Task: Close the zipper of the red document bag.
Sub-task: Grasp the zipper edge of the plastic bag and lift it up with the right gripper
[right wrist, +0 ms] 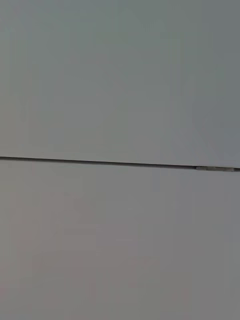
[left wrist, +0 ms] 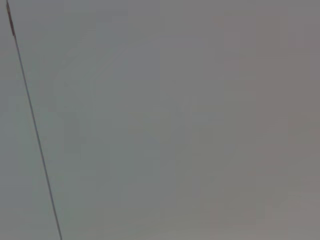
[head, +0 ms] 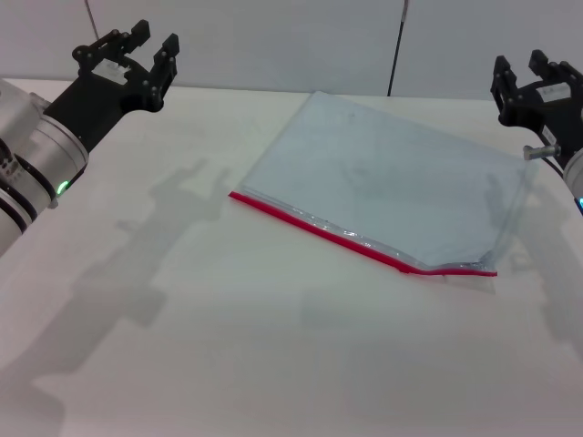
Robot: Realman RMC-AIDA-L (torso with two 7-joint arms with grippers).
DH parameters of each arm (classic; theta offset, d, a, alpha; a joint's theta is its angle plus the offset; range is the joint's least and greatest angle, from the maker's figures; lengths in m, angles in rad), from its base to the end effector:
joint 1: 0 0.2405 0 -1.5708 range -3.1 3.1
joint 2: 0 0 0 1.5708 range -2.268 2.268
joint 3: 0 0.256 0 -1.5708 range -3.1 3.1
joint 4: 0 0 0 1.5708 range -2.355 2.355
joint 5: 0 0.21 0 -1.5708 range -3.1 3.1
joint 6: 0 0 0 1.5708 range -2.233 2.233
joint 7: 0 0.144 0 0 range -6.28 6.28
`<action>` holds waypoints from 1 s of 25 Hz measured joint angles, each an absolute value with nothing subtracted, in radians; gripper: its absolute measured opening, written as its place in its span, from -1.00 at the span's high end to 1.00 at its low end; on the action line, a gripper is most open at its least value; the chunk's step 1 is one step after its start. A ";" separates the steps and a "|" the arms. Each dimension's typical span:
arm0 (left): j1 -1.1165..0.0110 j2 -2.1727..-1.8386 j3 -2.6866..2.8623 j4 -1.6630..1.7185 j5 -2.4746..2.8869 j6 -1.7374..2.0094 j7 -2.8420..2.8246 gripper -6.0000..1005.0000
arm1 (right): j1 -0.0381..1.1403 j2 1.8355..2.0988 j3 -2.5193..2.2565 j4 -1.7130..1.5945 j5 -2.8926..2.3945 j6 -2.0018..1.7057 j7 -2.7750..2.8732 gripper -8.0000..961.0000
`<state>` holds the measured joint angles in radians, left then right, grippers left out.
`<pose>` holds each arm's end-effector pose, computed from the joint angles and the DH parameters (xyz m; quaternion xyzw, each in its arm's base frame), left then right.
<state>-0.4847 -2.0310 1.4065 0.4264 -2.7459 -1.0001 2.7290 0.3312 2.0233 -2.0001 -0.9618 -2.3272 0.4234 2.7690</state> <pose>-0.2650 0.3944 0.0220 -0.7752 -0.1101 -0.3226 0.5318 0.2240 0.3874 -0.0205 -0.7468 0.2318 0.2487 0.5716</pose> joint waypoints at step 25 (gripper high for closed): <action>-0.466 -2.024 1.417 0.423 -2.839 -0.971 2.727 0.21 | 0.104 2.019 -1.900 -1.464 -2.565 -0.241 2.539 0.03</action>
<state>-0.4662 -2.0236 1.4173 0.4233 -2.8392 -0.9711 2.7275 0.1036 2.0193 -1.9005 -1.4644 -2.5647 -0.2408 2.5389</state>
